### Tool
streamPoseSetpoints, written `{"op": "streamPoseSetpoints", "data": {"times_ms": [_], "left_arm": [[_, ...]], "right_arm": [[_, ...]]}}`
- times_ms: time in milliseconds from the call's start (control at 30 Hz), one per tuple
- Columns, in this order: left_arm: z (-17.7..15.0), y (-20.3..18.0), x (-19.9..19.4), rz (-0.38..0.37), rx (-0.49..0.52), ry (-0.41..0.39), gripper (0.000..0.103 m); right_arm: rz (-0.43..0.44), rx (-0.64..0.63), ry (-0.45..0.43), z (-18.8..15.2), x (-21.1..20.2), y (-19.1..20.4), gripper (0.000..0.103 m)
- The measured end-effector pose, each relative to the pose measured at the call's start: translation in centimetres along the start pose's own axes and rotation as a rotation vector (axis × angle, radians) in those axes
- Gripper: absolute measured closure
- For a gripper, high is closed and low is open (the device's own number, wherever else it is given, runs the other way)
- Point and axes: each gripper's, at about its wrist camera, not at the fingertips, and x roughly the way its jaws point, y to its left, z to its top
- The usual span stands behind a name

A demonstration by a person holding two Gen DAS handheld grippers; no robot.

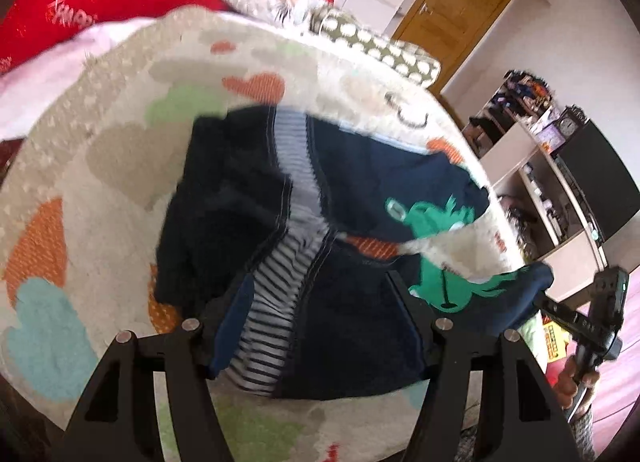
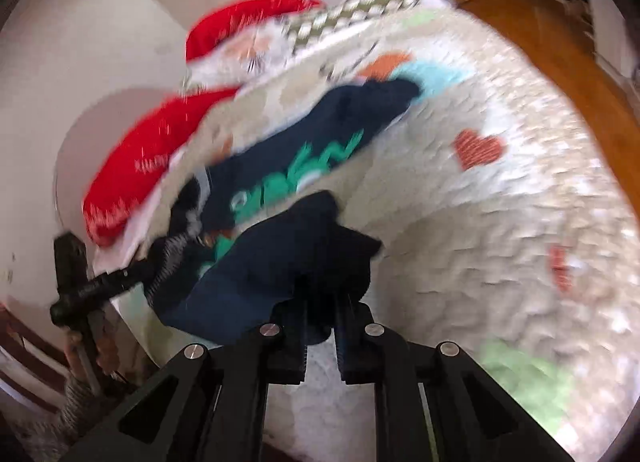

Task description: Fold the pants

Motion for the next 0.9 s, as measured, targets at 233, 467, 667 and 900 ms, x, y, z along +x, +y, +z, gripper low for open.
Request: {"op": "streamPoseSetpoints", "data": {"times_ms": [233,467,667,900], "left_arm": [[-0.1,-1.2,1.1,0.068,0.040,0.015,0.038],[-0.1,1.1,5.9,0.180,-0.036,0.150,0.039],[0.0,0.6,4.3,0.153,0.017,0.131,0.039],[2.8,-3.0,-0.2,0.015,0.150,0.021,0.032]], "right_arm": [[-0.400,-0.016,0.055,-1.4,-0.9,-2.1,0.084],[-0.319,-0.108,-0.139,-0.5,-4.0,2.4,0.070],[-0.302,-0.066,-0.020,0.4,2.1,0.3,0.060],[-0.220,0.004,-0.005,1.5,1.9,-1.3,0.059]]}}
